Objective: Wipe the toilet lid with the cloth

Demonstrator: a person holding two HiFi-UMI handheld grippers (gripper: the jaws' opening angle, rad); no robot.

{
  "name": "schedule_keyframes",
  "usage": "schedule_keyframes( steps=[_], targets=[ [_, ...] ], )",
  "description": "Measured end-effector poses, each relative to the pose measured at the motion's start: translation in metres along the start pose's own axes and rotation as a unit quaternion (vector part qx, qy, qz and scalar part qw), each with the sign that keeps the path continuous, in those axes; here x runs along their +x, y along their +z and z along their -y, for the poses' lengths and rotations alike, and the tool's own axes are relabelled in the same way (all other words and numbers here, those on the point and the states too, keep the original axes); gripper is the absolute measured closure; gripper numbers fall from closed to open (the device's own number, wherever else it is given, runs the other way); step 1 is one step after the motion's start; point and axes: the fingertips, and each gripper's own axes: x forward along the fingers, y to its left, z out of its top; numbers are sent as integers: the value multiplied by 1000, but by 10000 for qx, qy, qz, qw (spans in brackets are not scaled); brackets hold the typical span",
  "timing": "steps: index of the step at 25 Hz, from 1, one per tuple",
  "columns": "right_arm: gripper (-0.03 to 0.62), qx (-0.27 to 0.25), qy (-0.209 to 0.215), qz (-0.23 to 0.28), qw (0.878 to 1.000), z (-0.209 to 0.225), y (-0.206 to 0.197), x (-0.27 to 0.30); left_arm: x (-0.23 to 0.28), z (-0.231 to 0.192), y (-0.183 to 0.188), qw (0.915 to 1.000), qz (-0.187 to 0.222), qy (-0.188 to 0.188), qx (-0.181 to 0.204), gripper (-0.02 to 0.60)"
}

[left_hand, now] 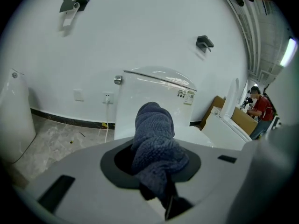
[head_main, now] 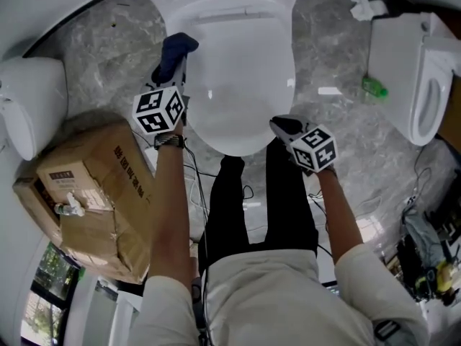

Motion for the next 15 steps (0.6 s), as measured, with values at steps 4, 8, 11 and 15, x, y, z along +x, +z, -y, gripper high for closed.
schedule_keyframes(
  steps=[4,8,11,15],
  targets=[
    [542,-206,24,334,9992,5,46,-10,32,6,-6,9994,-158,-198,218,441],
    [542,-300,39,564,9980,16,79,-21,45,12,-1,9990,22,-332,295,373],
    [542,-293,48,655,9974,20,89,-28,45,10,4,9987,191,-361,302,353],
    [542,-215,34,781,9967,29,90,-35,45,12,21,9959,628,-494,434,324]
  ],
)
